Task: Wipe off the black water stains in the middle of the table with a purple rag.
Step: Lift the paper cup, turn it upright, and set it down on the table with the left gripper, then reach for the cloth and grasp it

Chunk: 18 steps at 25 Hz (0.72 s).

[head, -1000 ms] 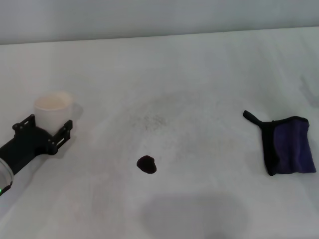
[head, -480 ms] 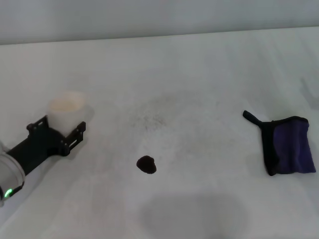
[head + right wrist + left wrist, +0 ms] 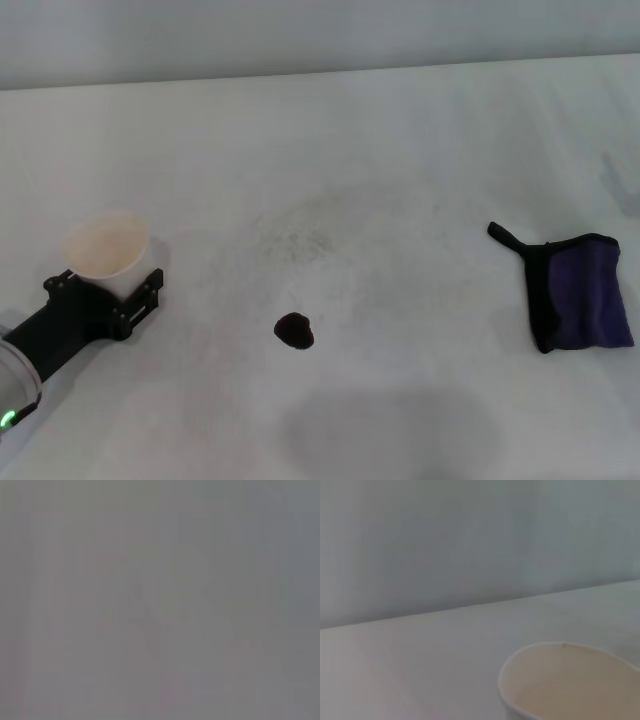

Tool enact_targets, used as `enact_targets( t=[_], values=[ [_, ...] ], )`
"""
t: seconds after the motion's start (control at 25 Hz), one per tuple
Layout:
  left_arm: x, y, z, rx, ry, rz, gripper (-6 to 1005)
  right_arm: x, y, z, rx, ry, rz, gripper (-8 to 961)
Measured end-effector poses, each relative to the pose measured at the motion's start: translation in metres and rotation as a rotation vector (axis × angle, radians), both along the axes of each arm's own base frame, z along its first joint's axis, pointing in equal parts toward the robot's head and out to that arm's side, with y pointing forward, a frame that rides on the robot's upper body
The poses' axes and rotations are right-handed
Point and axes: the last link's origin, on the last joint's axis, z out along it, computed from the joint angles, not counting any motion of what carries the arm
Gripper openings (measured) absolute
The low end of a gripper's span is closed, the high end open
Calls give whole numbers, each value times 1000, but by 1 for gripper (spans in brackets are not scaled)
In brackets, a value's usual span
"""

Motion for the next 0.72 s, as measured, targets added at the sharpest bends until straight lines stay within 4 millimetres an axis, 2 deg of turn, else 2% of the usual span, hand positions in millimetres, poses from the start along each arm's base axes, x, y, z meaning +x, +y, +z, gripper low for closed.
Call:
enact_targets(
  t=[0.52,0.72],
  values=[
    [-2,-4,2,4,4,-12,740,-1,-4,0,9,4,16,867],
    [-7,-16,5,17,1,-20,878,-3,-4,1,12,3,23,867]
  ],
)
